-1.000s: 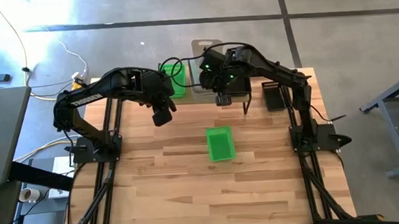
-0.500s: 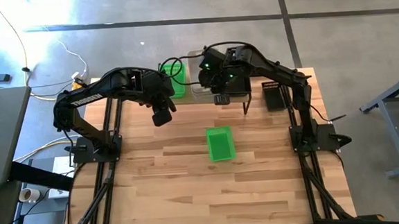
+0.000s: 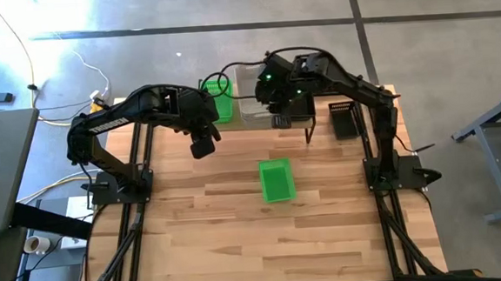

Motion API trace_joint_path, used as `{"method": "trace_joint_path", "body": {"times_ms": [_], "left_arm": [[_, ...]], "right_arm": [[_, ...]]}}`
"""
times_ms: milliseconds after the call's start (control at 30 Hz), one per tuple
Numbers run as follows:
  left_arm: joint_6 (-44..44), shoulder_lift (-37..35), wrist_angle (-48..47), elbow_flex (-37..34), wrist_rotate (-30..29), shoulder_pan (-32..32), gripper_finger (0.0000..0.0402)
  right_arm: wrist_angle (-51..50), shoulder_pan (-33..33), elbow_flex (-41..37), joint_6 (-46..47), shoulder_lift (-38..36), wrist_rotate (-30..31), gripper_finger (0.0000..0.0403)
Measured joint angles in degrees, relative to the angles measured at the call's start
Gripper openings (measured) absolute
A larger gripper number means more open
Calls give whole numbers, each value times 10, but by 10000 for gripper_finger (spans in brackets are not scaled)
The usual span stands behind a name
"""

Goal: Stack baskets on shelf by color
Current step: Stack the gray bin on the gray bin on the shelf

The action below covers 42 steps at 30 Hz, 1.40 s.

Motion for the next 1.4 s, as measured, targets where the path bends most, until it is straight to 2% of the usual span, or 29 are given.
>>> {"method": "trace_joint_path", "body": {"times_ms": [167, 333, 433, 800, 1133, 1400], "left_arm": [[0, 0, 0, 0, -23, 0, 102], [0, 0, 0, 0, -61, 0, 102], [7, 0, 0, 0, -75, 0, 102], [62, 0, 0, 0, -74, 0, 102], [87, 0, 0, 0, -73, 0, 102], [90, 0, 0, 0, -73, 0, 102]], "right_arm": [[-34, 1, 0, 52, -17, 7, 101], [-71, 1, 0, 121, -22, 72, 101], [-70, 0, -1, 169, -22, 80, 101], [-70, 0, -54, 310, -22, 124, 101], [-70, -3, -55, 372, -23, 194, 93], [-70, -24, -78, 421, -25, 153, 77]]}}
